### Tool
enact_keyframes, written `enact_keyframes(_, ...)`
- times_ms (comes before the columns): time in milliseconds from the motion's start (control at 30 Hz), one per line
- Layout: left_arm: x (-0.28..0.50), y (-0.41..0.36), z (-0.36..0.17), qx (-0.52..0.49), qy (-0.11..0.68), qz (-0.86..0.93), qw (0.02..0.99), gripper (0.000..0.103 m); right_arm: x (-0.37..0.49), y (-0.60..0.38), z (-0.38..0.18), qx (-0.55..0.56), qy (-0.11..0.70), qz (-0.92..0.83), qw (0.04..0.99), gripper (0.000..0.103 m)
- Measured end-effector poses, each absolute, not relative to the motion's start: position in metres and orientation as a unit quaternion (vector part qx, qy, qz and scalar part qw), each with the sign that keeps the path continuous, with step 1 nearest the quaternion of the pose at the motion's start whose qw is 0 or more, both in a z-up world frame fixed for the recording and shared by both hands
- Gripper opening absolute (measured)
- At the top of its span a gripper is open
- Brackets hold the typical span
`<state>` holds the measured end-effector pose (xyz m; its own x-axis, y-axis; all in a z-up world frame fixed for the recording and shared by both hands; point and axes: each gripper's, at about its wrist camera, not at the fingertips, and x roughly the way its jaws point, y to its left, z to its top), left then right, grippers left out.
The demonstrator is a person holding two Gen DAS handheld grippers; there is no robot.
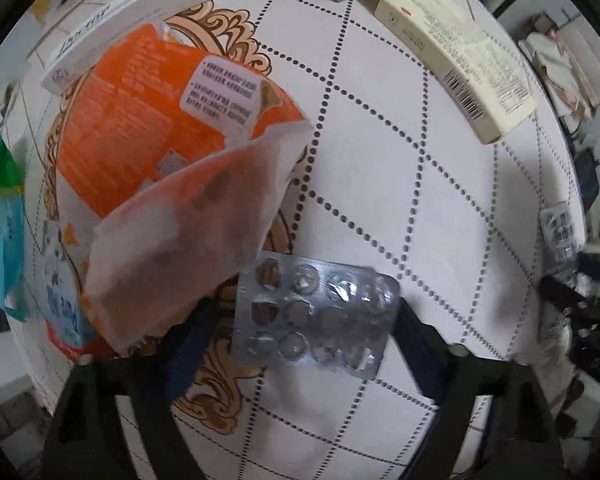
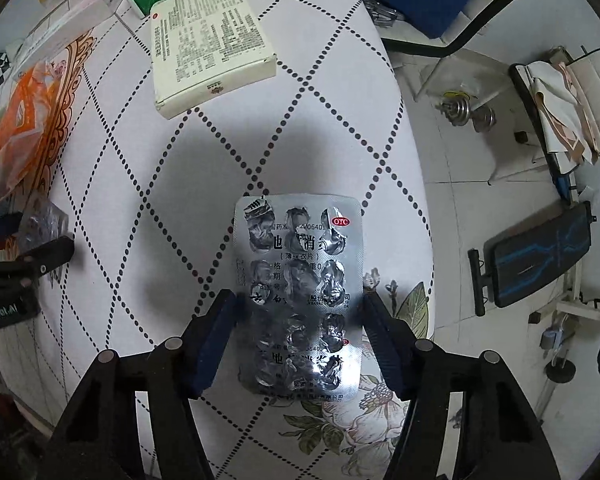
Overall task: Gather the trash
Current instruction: 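Grasp a silver blister pack with the right gripper while the left grasps another, then carry both blister packs to the bin and open both grippers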
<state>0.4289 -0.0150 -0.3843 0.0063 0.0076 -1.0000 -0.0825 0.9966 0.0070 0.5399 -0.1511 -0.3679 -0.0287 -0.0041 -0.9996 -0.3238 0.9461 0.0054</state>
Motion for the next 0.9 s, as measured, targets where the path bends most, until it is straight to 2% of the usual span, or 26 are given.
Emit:
enact_keyframes(100, 0.423, -0.012, -0.381, -0.037, 0.699, 0.038, 0.713, 0.066, 0.533, -0.152, -0.366, -0.115, 0.699, 0.119, 0.696, 0.066)
enact_keyframes(333, 0.389, -0.005, -0.370, -0.084, 0.687, 0.070, 0.718, 0.066, 0.521, -0.163, -0.354, -0.084, 0.696, 0.128, 0.702, 0.066)
enact_keyframes(733, 0.275, -0.001, -0.309, -0.125, 0.630, 0.144, 0.753, 0.066, 0.475, -0.164, -0.310, -0.063, 0.667, 0.177, 0.721, 0.066)
enact_keyframes(900, 0.253, -0.001, -0.286, -0.123, 0.610, 0.147, 0.769, 0.066, 0.433, -0.157, -0.283, -0.060, 0.646, 0.191, 0.736, 0.066)
